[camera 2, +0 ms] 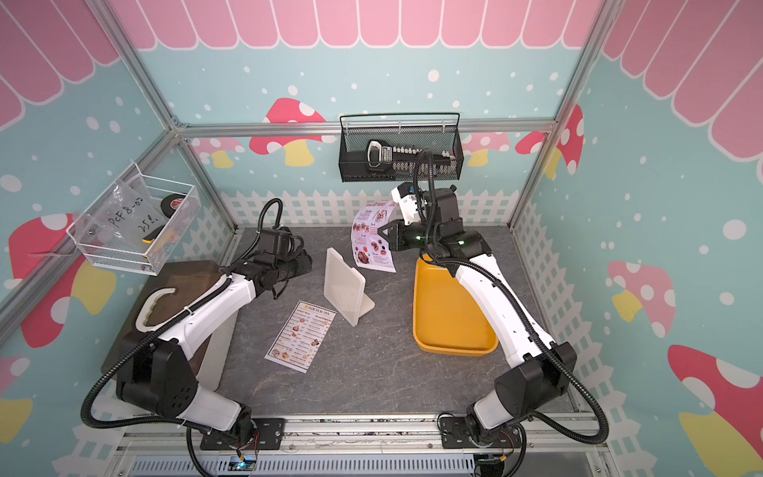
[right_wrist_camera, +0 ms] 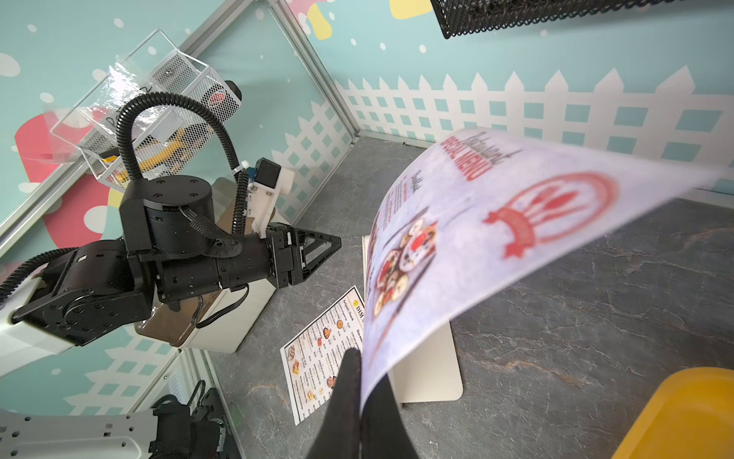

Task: Replace the menus in the menu holders
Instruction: Insert the menu into the menu holder.

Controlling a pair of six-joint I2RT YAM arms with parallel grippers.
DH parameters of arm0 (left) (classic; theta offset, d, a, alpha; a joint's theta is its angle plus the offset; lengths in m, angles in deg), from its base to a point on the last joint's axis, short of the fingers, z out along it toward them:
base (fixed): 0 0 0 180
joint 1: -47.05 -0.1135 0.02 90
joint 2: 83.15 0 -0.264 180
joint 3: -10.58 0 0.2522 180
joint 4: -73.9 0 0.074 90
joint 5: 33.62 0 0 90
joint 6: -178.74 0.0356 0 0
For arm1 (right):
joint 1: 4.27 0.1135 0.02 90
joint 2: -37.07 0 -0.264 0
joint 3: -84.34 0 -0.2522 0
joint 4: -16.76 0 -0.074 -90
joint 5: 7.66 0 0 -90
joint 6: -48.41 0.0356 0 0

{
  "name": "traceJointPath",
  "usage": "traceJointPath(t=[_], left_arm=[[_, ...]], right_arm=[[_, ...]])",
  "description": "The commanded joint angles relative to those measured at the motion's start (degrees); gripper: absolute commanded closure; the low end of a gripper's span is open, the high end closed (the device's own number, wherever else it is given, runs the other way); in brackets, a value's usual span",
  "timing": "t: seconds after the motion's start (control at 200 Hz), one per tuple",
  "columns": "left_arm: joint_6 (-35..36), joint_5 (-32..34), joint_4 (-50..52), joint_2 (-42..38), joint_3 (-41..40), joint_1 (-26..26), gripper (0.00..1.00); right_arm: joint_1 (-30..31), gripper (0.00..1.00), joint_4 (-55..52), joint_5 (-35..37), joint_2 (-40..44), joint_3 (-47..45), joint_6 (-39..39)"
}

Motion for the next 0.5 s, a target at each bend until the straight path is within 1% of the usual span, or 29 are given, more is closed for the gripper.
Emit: traceJointPath(t=[0.0, 0.125, 0.495], left_arm=[[0.0, -1.24, -0.6, -0.08, 0.49, -0.32, 0.44], [0.59, -3.88, -0.91, 0.74, 0.04, -0.3, 0.44], [0.85, -2.5, -0.42, 0.52, 0.45, -0.3, 0.44]], right_arm=[[0.22, 0.96, 1.43, -2.16, -0.4, 1.1, 0.33], [0.22, 0.96, 2.13, -2.8, 0.2, 1.19, 0.89], [0.22, 0.96, 1.88, -3.1, 0.28, -1.17, 0.85]])
